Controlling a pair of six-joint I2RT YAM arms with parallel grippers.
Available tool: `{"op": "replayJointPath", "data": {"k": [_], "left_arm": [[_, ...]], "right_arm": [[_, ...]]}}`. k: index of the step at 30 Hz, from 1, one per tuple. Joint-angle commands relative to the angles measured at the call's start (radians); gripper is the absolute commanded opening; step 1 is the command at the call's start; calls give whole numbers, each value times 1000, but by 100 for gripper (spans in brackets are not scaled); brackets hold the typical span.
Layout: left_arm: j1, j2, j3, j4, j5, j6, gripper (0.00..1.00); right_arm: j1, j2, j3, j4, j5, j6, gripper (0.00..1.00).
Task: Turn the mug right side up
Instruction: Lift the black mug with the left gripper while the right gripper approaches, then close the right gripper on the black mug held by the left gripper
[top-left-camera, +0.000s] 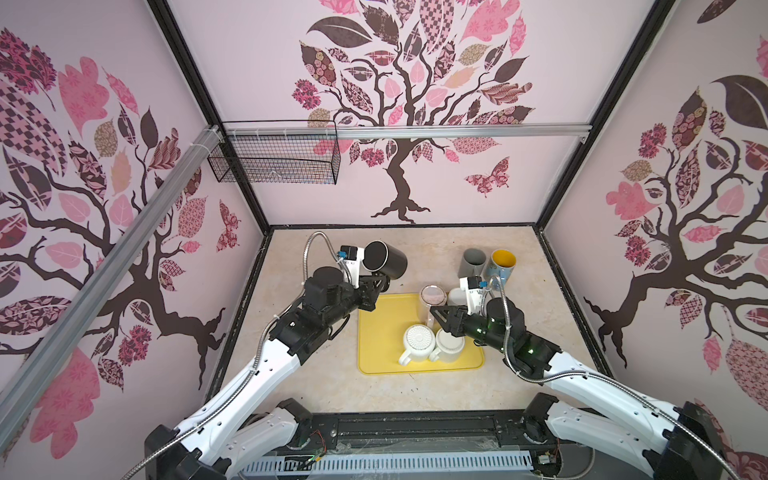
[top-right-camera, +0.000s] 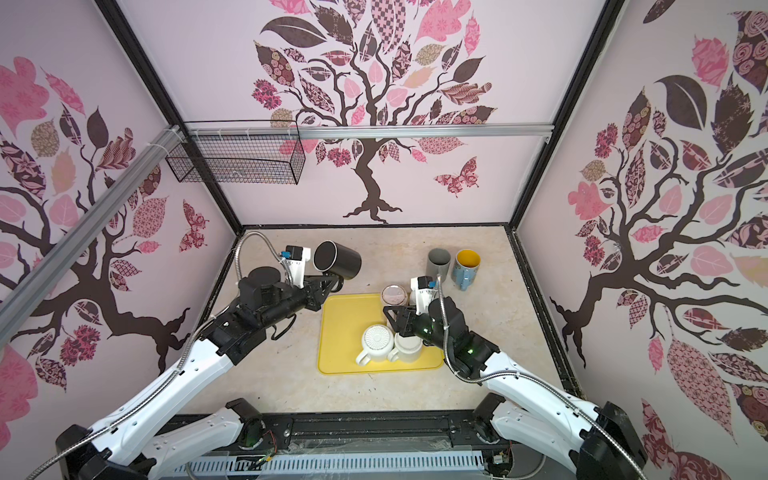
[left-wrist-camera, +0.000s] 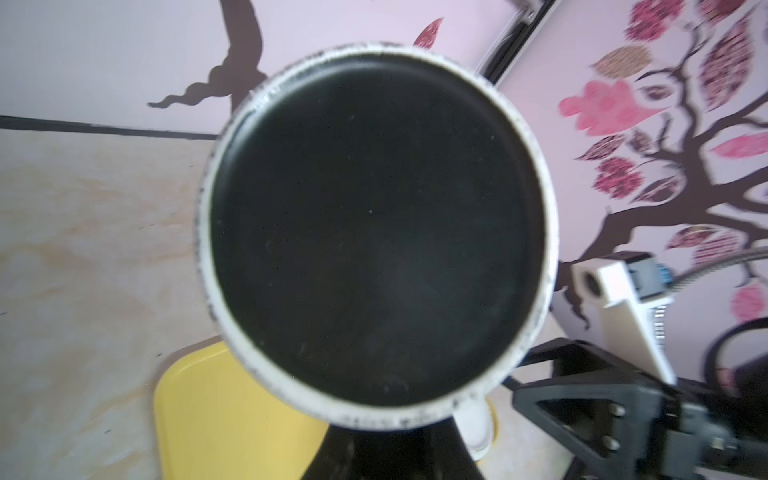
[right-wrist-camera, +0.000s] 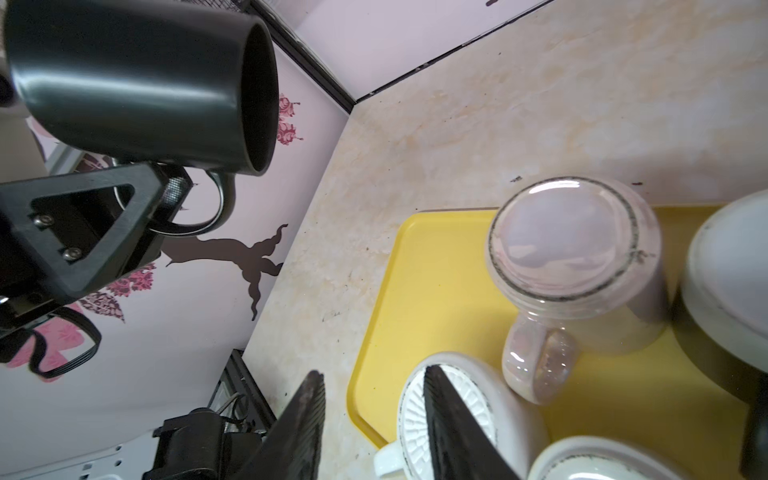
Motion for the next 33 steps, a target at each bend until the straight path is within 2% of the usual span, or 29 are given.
{"op": "replayJointPath", "data": {"k": [1,8,12,17,22,25,33], "left_arm": [[12,-18,-55,322,194,-173,0],[18,45,-161,733,312,-455,0],[19,97,-222,974,319,-607,0],[20,166,-248,1157,338,-726,0],[20,213,-255,1244,357,-776,0],[19,211,-266,1247,358,-773,0],[19,211,-297,1251,370,-759,0]], "right_arm": [[-5,3,19,125,-84,68,43],[-7,33,5,295,-190,176,43],[-8,38,-13,385,-224,231,44],[-8,45,-36,470,-245,286,49],[-13,79,-41,537,-250,325,49],[-25,96,-37,571,-248,340,46],[-49,155,-7,670,-283,372,46]]}}
